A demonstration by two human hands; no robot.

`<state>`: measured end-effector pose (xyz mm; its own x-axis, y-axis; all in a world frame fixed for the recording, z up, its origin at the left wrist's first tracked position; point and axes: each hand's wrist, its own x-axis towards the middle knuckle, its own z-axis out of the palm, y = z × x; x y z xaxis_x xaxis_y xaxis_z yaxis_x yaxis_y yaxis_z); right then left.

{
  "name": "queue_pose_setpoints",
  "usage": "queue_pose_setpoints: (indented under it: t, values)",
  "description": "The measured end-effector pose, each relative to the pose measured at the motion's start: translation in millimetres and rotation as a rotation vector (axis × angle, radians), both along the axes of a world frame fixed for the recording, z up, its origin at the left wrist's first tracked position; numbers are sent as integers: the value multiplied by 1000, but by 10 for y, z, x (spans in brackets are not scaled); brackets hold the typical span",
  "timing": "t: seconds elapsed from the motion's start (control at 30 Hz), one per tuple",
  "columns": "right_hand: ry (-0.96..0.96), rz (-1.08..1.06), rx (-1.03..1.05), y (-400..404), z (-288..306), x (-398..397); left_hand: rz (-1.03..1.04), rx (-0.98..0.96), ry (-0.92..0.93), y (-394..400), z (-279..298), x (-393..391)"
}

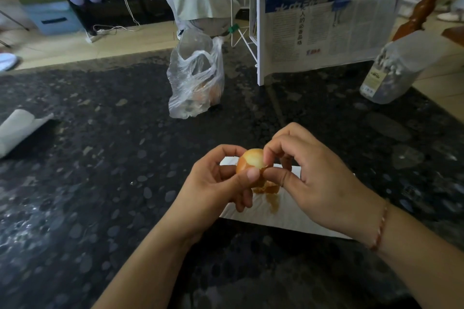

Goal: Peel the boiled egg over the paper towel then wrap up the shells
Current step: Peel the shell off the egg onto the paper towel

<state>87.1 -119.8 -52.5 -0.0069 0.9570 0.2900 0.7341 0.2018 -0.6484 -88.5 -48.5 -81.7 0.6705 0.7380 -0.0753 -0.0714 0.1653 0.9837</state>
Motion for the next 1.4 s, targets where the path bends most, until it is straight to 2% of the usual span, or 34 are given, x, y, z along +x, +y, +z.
queue_pose_setpoints:
  t: [0.27,0.53,0.77,1.03,1.1,1.2,1.27,1.33,1.4]
  values:
    - [-110,-6,57,3,-44,-22,26,6,21,-25,-11,27]
    - [-215,-12,188,4,-60,-43,21,-93,-21,-55,-18,67]
    - [-38,31,161,11,-103,-27,3,-131,-43,-57,-24,71]
    - [112,-88,32,1,-82,22,58,-297,-112,-13,9,58]
    - [48,-117,-2,-2,-116,37,61,-321,-124,-14,1,66]
    - [-227,-113,-16,-25,-138,33,64,-344,-127,-19,4,68]
    - [-287,-146,-13,-45,-127,5,61,-345,-133,-30,14,71]
    - [-196,-195,36,-46,-104,-27,73,-330,-150,-41,5,78]
    - [62,-213,36,-25,-72,-55,85,-298,-179,-52,-24,84]
